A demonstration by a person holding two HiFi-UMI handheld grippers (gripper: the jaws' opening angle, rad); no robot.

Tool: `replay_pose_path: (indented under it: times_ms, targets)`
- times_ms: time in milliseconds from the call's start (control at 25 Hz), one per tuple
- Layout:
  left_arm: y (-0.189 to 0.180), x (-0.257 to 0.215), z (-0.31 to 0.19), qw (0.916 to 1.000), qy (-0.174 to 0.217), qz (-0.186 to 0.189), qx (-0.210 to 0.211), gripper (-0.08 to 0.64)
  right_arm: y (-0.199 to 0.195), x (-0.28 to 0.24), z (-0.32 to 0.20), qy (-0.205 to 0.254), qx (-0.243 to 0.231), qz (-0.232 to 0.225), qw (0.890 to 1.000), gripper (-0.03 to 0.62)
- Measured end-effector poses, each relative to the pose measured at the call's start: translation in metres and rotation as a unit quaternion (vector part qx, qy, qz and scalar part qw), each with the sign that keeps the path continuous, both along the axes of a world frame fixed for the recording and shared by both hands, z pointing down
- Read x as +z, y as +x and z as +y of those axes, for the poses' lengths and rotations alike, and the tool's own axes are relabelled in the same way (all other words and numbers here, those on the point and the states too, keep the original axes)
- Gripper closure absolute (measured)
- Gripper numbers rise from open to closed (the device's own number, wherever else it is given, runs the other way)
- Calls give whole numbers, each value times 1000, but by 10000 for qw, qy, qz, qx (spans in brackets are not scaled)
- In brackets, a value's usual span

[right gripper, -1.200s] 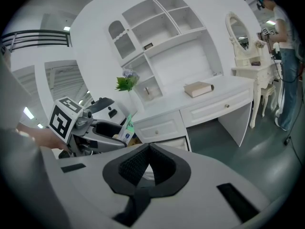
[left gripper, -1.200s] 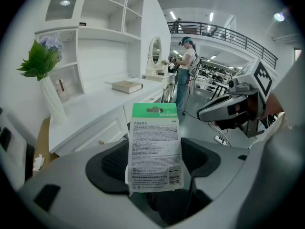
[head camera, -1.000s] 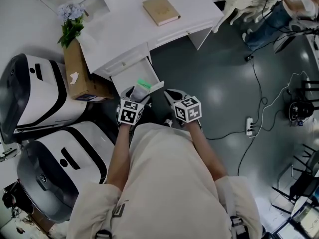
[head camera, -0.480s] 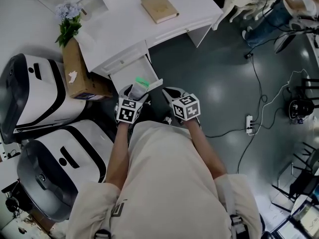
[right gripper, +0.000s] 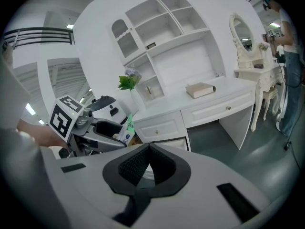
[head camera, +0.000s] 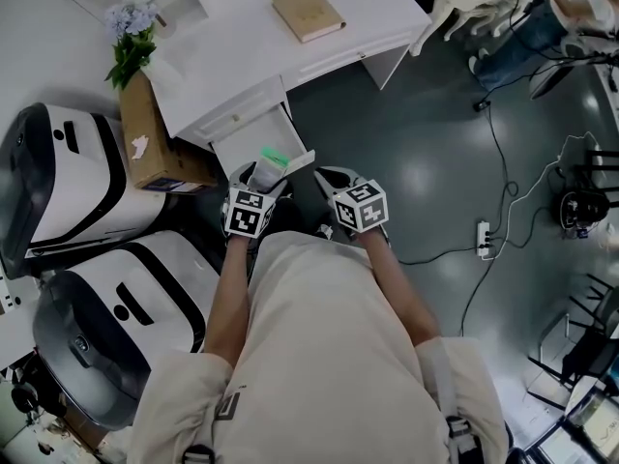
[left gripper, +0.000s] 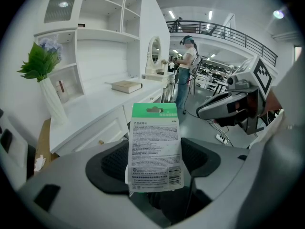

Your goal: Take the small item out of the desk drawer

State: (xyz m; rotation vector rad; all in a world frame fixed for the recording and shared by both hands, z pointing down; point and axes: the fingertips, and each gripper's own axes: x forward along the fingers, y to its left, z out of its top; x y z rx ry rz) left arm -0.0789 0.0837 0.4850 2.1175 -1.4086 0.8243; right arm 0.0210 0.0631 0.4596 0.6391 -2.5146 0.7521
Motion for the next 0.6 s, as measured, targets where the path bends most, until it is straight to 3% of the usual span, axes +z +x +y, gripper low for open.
replay_pose_path:
  times_ms: [600]
  targets:
    - [2,3,2,10000,8,37,47,202,6,1,5,84,-40,71,9999,568]
